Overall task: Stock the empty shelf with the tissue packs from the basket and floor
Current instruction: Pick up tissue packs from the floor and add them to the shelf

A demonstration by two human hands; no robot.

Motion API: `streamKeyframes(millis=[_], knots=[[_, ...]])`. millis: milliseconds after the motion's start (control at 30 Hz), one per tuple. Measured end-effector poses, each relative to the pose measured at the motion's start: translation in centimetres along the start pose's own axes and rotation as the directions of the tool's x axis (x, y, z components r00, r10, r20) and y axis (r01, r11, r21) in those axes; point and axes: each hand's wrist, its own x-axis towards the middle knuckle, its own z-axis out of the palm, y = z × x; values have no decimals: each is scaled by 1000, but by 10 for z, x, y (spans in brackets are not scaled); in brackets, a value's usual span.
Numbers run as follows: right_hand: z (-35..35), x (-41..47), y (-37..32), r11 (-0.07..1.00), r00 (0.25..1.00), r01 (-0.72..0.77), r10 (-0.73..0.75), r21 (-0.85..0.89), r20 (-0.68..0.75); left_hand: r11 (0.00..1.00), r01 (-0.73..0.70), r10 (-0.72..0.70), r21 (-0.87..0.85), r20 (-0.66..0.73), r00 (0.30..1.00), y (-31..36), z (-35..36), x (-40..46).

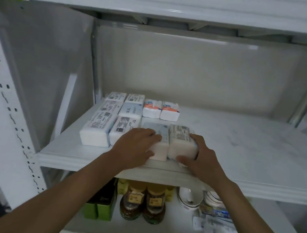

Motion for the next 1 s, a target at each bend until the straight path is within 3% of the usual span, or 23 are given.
streamKeyframes(millis=[233, 500, 667, 1000], knots=[[10, 44, -10, 995, 998, -52, 56, -90, 39, 989, 100, -108, 112, 67, 992, -20, 12, 52], [21, 93, -8, 987, 985, -119, 131, -103, 115, 975, 220, -221, 23, 181, 958, -46, 22, 91], [28, 113, -8, 977, 982, -151, 166, -149, 95, 956, 289, -276, -57, 163, 947, -56, 32, 102], [37, 132, -7, 957, 977, -201, 212, -208, 32, 962, 274, -273, -12, 51, 961, -63, 46, 108]])
